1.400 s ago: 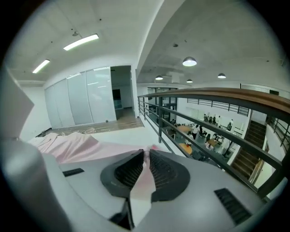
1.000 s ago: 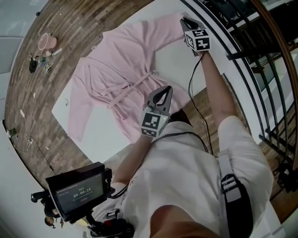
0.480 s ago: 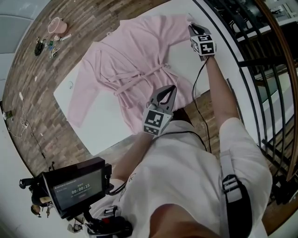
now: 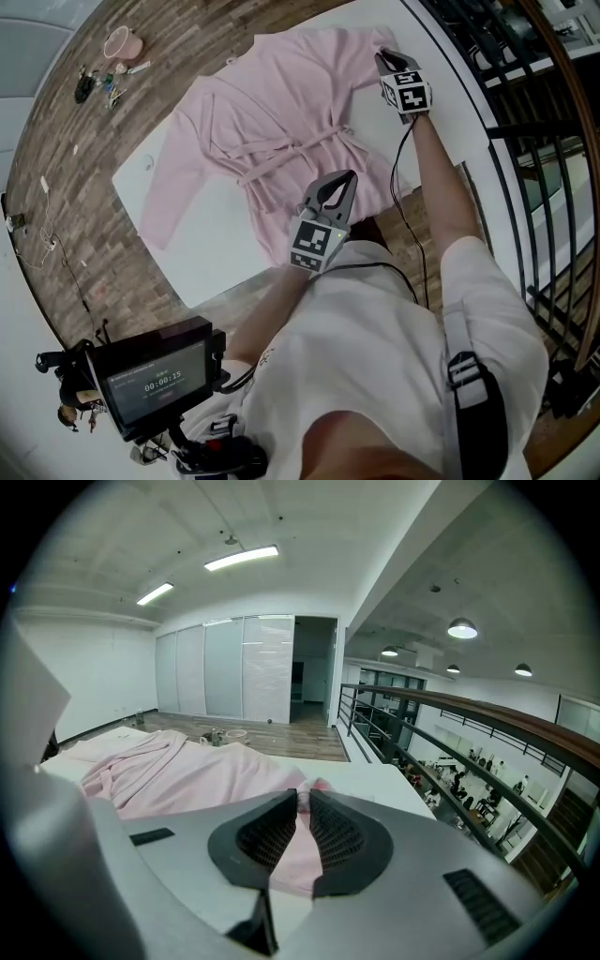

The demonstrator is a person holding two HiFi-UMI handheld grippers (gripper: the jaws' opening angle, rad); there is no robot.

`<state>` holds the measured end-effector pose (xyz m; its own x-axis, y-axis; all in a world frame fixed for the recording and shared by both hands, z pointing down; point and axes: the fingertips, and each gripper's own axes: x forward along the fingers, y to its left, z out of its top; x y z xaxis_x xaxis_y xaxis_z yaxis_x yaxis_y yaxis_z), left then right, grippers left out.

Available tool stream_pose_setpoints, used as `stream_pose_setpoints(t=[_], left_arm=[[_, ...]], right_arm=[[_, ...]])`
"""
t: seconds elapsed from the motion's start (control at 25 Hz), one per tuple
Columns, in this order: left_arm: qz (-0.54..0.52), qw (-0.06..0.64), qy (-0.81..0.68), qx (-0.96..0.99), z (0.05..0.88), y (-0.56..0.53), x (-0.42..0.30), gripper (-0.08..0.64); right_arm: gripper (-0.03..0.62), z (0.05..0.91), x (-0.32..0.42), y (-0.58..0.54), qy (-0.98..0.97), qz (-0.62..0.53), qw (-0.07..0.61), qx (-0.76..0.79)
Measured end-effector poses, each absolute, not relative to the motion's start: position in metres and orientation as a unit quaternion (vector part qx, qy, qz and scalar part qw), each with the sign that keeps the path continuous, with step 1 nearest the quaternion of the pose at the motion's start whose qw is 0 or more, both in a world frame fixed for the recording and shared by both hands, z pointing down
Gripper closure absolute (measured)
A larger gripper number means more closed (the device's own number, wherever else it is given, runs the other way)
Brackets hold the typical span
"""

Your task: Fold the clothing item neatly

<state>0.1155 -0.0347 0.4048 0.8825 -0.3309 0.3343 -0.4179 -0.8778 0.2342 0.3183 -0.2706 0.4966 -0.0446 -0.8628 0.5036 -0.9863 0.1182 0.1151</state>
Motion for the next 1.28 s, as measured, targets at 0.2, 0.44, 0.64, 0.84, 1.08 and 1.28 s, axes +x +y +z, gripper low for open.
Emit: stream_pose_setpoints(t=[0.2,0.44,0.64,0.84,1.08,1.28], left_arm=[[0.141,0.151,-0.198,0.958,0.402,-0.036,0.110,0.557],[0.137,0.151,-0.201,0.958,0.402,-0.036,0.106,0.557],[0.138,0.151,-0.207,0.957,0.405,-0.037,0.099,0.557],[0.139,0.148,-0.210,0.956,0.408,-0.036,0.093,0.557],[0.140,0.150,-0.217,0.954,0.415,-0.034,0.082,0.557],[0.140,0.147,-0.218,0.955,0.415,-0.031,0.074,0.557]], right_arm=[[0.545,0.497,0.308,-0.273,-0.714,0.134,0.235,0.645],[0.545,0.499,0.294,-0.273,-0.722,0.132,0.236,0.637],[0.545,0.502,0.281,-0.276,-0.727,0.130,0.238,0.630],[0.545,0.507,0.264,-0.278,-0.736,0.126,0.241,0.620],[0.545,0.517,0.247,-0.276,-0.741,0.128,0.246,0.611],[0.545,0.515,0.230,-0.276,-0.747,0.122,0.247,0.605]])
